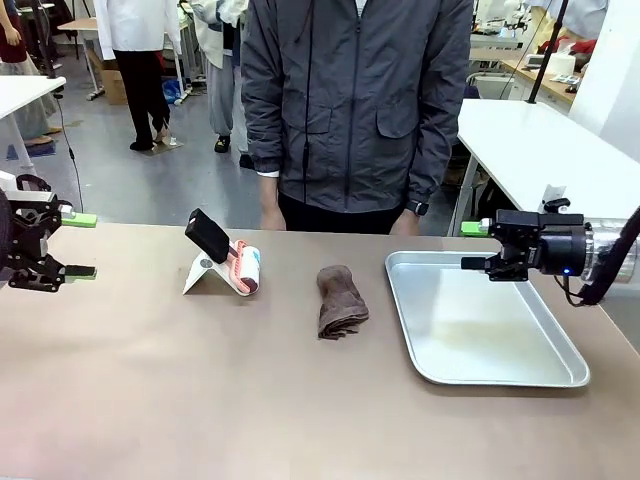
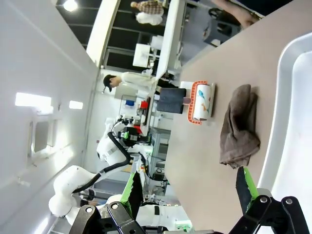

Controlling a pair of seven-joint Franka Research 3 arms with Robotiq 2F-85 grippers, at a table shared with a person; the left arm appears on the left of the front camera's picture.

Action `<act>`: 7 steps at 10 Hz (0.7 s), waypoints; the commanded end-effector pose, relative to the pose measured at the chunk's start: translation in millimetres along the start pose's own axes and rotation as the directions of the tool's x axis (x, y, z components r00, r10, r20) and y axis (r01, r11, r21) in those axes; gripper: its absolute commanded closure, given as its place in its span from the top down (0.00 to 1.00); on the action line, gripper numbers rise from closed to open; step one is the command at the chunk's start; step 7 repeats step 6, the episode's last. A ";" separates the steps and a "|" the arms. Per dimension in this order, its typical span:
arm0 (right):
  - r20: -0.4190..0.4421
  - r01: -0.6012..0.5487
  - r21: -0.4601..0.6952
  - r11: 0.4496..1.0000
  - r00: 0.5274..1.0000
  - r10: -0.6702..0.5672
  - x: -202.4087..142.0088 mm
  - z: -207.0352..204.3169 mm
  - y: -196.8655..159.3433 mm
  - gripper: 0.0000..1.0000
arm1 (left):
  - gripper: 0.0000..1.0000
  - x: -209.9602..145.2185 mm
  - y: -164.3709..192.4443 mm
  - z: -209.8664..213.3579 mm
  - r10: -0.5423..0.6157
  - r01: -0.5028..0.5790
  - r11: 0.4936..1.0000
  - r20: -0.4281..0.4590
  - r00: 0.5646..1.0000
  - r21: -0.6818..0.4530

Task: Clean the surface of the table.
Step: Return the Lint Roller and towel to their original positions.

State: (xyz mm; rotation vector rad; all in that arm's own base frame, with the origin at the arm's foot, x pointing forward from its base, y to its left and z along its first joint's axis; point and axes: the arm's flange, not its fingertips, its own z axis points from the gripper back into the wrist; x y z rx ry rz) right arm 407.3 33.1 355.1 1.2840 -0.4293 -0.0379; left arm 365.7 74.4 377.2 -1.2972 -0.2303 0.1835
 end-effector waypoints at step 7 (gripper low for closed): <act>0.009 -0.008 0.010 1.000 1.000 0.008 2.4 5.6 3.9 1.00 | 1.00 -0.2 -8.5 1.3 0.018 -0.018 1.000 0.021 1.000 -0.019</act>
